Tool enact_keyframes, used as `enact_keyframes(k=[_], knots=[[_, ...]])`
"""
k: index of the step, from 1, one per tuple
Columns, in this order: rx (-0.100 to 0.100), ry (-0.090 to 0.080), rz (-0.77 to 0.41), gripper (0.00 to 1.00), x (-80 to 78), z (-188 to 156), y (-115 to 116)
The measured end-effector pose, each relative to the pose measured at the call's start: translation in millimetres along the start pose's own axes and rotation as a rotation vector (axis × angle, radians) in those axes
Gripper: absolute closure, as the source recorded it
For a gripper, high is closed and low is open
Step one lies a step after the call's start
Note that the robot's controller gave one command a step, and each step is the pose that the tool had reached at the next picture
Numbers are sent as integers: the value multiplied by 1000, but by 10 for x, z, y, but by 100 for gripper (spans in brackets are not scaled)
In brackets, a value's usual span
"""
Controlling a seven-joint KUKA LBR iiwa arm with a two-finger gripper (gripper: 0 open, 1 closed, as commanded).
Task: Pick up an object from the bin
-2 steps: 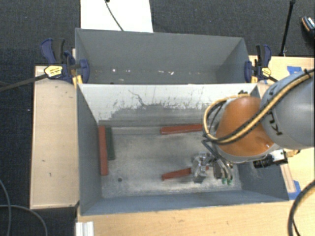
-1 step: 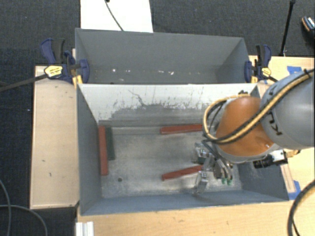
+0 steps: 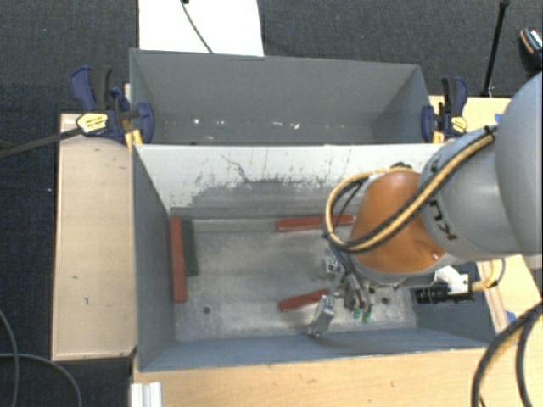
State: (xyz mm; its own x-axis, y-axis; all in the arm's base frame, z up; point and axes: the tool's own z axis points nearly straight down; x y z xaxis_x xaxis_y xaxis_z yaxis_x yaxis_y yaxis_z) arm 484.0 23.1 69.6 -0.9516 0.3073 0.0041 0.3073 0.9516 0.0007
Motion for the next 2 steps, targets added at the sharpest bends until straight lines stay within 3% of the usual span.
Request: enact_keyframes(k=[1, 2], knots=[[0, -1, 5, 100, -5, -5, -9], [-2, -14, -2, 100, -126, -1469, -194]])
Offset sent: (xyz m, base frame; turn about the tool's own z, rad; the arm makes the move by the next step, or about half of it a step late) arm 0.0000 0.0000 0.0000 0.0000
